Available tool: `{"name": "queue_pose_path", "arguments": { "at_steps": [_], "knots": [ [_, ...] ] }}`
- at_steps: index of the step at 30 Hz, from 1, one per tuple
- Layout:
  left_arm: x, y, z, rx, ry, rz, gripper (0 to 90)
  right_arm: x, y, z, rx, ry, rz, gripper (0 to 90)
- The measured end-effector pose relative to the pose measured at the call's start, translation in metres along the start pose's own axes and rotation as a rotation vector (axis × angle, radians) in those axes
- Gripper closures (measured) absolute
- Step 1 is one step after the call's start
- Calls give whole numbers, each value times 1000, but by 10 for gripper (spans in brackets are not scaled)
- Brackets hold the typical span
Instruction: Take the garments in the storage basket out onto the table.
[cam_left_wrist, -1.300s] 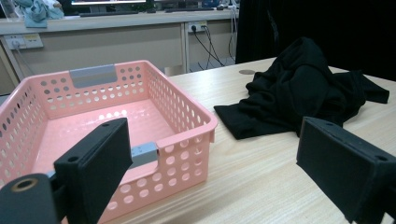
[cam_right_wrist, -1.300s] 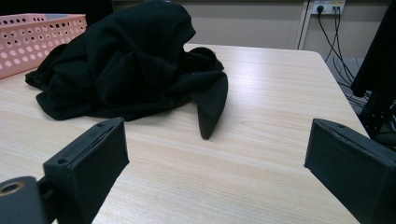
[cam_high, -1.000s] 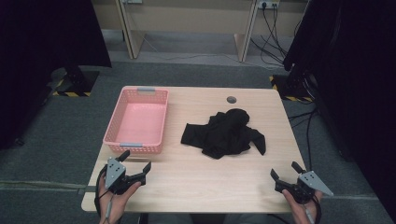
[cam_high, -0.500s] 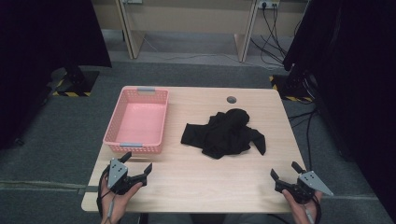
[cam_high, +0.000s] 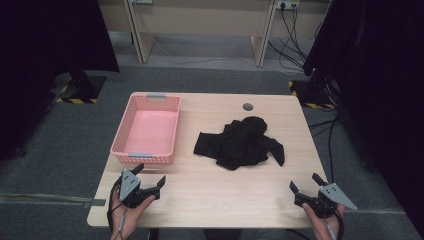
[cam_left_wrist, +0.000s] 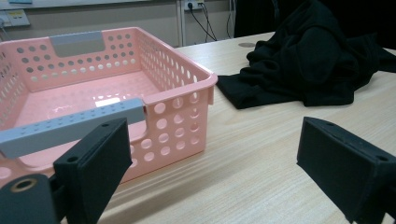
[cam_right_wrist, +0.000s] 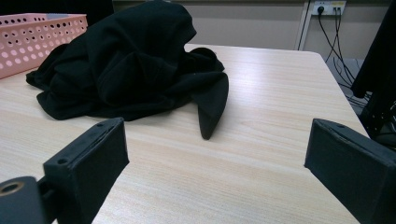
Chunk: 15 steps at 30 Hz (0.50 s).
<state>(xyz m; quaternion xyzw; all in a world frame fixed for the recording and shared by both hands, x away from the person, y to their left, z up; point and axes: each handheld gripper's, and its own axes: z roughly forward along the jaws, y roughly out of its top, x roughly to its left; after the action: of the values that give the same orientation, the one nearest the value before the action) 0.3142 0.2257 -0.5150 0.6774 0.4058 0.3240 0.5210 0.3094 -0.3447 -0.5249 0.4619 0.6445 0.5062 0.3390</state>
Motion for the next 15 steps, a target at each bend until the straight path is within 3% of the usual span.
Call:
{"name": "queue_pose_path", "arguments": {
  "at_steps": [15],
  "knots": [
    [-3,-5,9,13,-14,13,88,0,0,0,-3,0,1,60]
  ]
}}
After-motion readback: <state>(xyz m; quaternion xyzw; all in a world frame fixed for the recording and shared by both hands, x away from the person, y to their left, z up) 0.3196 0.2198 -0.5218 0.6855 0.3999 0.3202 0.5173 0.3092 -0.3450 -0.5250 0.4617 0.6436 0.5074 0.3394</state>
